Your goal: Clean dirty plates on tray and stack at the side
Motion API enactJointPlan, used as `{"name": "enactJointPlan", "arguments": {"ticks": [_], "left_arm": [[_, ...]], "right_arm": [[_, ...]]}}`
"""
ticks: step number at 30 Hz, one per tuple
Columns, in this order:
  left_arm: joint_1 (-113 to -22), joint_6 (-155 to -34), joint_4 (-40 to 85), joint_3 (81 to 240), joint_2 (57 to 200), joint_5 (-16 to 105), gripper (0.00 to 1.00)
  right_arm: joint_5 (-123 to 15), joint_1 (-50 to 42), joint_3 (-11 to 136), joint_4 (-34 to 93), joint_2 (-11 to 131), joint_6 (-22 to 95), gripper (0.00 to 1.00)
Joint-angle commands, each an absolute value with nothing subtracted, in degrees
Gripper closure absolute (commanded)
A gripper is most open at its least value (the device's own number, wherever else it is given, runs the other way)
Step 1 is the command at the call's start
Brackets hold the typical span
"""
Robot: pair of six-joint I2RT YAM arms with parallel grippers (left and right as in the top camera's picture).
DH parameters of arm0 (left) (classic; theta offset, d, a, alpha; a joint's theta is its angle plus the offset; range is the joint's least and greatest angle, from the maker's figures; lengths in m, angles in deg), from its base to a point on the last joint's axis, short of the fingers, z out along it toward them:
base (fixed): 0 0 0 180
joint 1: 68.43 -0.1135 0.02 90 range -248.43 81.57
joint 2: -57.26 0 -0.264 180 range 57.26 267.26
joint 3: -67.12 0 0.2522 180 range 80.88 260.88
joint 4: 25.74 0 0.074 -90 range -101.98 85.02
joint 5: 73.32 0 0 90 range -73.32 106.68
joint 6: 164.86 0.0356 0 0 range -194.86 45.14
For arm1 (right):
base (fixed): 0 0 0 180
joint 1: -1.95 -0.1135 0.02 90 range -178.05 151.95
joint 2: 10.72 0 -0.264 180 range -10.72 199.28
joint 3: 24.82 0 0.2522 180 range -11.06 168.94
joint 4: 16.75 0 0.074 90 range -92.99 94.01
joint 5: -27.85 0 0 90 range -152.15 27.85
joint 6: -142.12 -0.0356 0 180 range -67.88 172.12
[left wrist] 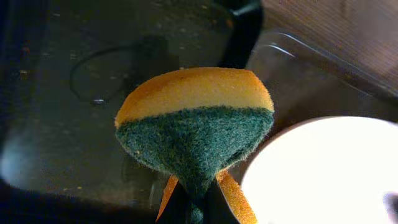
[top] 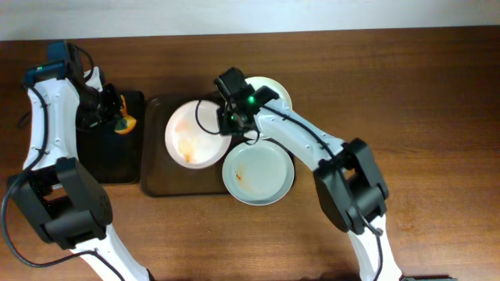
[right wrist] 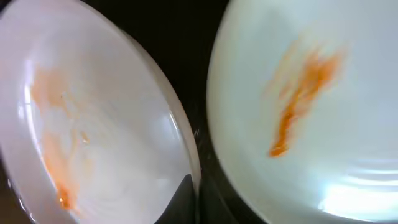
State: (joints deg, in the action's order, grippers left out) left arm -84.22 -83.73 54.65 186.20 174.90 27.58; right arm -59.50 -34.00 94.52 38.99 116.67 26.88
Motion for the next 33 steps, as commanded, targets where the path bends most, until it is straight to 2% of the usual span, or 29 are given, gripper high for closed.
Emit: {"name": "enactJointPlan", "arguments": {"ticks": [1,8,12,16,18,24,28,33], "left_arm": [[-84.4,-84.2,54.5,186.7,175.0,25.2,0.99],[-84.5,-84.2,53.0,186.7,175.3,24.1,0.99],[-84.4,-84.2,53.0,186.7,175.6,24.1,0.99],[-84.4,-84.2,53.0,186.6,175.6,24.1,0.99],[-84.4,-84.2,53.1,186.6,175.6,24.1,0.99],[-84.4,-84.2,53.3,186.6,175.6,24.4,0.99],[-84.4,-84.2,53.3,186.6,175.6,24.4,0.99],[-84.3,-84.2,53.0,186.6,175.6,24.3,0.99]], "right_arm": [[-76.0,-38.1,98.8,39.3,110.0,32.6,0.96],[-116.6,-49.4,98.9,39.9,109.3,36.9,0.96],[-121.6,-52.7,98.9,39.6,109.3,36.6,0.96],[-127.5,-52.9,98.9,39.3,109.4,31.0,0.96],[-125.2,-52.9,98.9,39.5,109.7,27.4,0.96],[-95.6,-49.9,98.7,44.5,112.7,9.0,0.96],[-78.4,-45.0,98.4,46.2,117.3,6.4,0.96],[-69.2,-42.1,98.4,46.3,121.0,7.0,0.96]]}}
